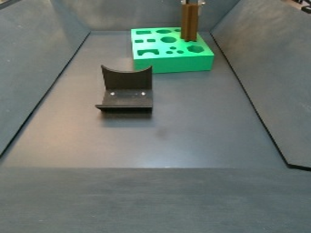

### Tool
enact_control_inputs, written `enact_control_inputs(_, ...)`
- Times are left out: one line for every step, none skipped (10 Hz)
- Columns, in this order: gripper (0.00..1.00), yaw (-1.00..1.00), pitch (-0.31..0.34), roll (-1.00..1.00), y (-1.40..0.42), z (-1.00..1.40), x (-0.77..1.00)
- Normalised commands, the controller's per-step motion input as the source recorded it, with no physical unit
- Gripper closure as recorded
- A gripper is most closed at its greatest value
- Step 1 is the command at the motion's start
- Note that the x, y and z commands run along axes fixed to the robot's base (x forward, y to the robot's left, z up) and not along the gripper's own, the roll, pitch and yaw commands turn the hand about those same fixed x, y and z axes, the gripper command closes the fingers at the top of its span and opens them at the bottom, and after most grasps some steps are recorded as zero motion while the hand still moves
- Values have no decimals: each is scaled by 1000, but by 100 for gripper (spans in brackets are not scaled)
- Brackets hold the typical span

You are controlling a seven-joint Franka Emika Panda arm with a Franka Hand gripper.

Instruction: Insert the star object.

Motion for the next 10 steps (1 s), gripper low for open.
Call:
enact_control_inputs(100,-131,-51,-161,0,-503,20)
enact_control_inputs(100,-140,-74,-197,49,-634,0)
enact_control_inputs(100,-154,-124,-213,86,-689,0)
enact_control_inputs(100,-266,-176,-296,29,-491,-94)
enact_control_inputs(100,-80,-143,-389,109,-337,0)
enact_control_inputs(100,63,-66,-400,171,-337,34)
enact_control_inputs(100,277,-34,-323,131,-460,0)
enact_control_inputs(100,440,-29,-186,46,-446,-20)
enact_control_inputs(100,446,0,-101,0,-377,0)
enact_control_inputs(100,303,0,-44,0,-383,0)
